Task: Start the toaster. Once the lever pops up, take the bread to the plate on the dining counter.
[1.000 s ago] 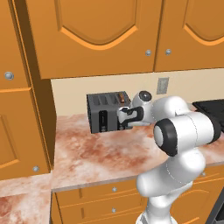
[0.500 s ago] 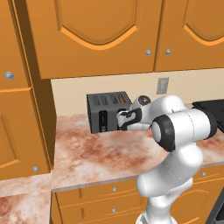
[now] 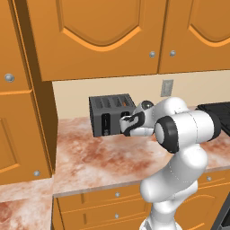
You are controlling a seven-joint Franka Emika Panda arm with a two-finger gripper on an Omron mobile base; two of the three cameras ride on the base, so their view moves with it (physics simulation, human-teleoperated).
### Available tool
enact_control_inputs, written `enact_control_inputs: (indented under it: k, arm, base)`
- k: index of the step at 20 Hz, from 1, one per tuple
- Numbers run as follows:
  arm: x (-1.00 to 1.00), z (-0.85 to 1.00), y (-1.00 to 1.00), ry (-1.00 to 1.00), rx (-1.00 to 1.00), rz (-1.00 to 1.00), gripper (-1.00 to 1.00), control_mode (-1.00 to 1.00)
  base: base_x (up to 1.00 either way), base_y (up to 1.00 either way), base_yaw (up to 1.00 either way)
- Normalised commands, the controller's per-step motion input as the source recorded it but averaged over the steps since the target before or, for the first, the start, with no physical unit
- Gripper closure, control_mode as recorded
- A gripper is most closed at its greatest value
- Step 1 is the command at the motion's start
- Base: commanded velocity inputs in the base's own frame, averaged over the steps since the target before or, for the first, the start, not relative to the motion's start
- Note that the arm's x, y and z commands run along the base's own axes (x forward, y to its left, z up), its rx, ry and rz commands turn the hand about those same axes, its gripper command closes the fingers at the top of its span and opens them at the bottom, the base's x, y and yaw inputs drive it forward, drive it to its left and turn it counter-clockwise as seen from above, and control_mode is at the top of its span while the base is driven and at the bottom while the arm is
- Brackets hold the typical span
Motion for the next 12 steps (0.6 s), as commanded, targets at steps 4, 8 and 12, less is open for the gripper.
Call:
enact_control_inputs:
  k: [4, 8, 12]
  arm:
    - [0.00, -0.16, 0.00, 0.00, 0.00, 0.00, -1.00, -1.00]
    - [0.00, -0.10, 0.00, 0.00, 0.00, 0.00, -1.00, -1.00]
    - [0.00, 0.00, 0.00, 0.00, 0.00, 0.00, -1.00, -1.00]
  base:
    - [0.00, 0.00, 0.00]
    - [0.00, 0.00, 0.00]
    - [0.00, 0.00, 0.00]
